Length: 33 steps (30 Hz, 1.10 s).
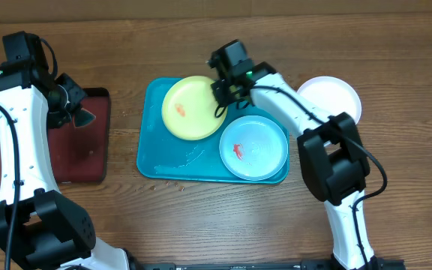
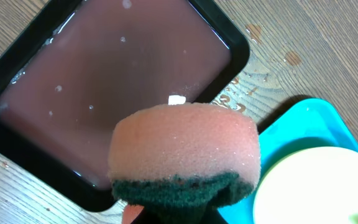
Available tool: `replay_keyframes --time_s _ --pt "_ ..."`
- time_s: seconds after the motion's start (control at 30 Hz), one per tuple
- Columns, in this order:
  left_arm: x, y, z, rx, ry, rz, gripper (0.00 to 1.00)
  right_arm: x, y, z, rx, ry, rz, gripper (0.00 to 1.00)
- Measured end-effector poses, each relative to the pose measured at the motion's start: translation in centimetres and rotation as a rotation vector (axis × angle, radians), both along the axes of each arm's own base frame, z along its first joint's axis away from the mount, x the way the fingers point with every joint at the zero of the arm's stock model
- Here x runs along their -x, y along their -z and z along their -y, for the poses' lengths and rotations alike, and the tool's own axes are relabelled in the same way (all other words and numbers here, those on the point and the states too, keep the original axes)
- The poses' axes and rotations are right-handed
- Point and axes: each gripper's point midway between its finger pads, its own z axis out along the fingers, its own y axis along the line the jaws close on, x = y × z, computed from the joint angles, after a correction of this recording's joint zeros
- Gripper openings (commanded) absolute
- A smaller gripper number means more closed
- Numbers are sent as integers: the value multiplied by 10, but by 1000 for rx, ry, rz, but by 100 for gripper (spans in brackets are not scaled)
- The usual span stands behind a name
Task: Clean dirty plates on tray and stack at the side
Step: 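Reach the right gripper to the yellow plate rim and grip it, then lower the sponge into the black tray water with the left gripper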
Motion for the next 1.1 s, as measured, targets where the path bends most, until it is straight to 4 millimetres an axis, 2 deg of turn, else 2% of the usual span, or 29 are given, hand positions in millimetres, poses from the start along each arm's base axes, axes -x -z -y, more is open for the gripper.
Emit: replay_keyframes --time_s 0.13,0.2,0.33,0.47,0.7,0.97,1.1 --pt "-2 0 2 -1 7 5 4 27 6 -17 -8 -9 -83 4" --pt "-6 -1 1 -5 7 22 4 33 7 -21 -14 2 -106 4" --pt "-12 -1 -1 -10 7 41 4 38 10 -25 -34 40 -129 4" --pt "-14 8 -1 -3 7 18 4 46 19 -25 -34 65 -160 4" --pt "-16 35 -2 19 7 -50 4 58 31 -22 -30 86 -205 20" --pt "-20 38 -7 -2 1 -48 4 57 30 -24 -43 85 -205 21" --pt "-21 38 -11 -23 -6 -46 4 57 30 -25 -47 86 -203 12"
